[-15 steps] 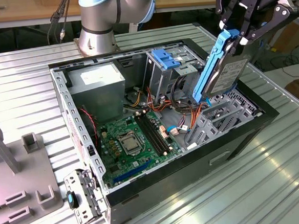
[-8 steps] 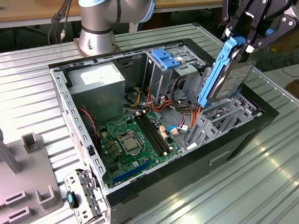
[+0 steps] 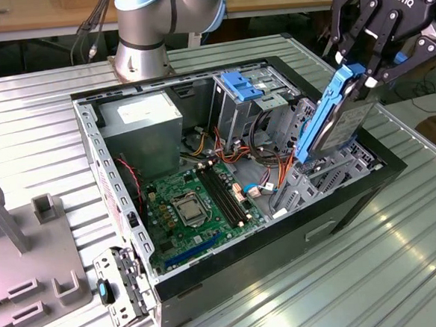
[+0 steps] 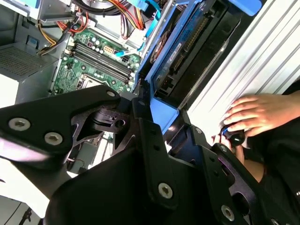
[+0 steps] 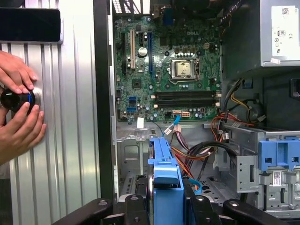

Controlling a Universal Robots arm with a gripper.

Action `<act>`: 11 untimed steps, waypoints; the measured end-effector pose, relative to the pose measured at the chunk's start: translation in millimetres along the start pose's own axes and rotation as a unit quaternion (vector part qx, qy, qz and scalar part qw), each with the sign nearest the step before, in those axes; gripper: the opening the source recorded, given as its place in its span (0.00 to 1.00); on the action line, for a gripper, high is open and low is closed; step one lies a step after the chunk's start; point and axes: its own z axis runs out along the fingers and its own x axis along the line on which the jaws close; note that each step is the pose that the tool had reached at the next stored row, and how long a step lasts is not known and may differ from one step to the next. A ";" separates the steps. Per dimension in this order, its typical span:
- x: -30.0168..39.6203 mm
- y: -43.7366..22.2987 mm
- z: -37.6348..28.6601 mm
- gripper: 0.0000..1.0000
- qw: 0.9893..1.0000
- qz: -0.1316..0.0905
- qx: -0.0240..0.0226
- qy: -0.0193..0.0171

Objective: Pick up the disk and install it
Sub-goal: 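Insert the disk into the insertion slot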

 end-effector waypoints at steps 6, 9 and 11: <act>0.3 -2.6 6.8 0.37 1.000 -0.001 0.000 0.000; 0.5 -5.6 9.1 0.37 1.000 -0.001 0.000 0.000; 3.0 -6.2 11.4 0.37 1.000 -0.001 0.000 0.000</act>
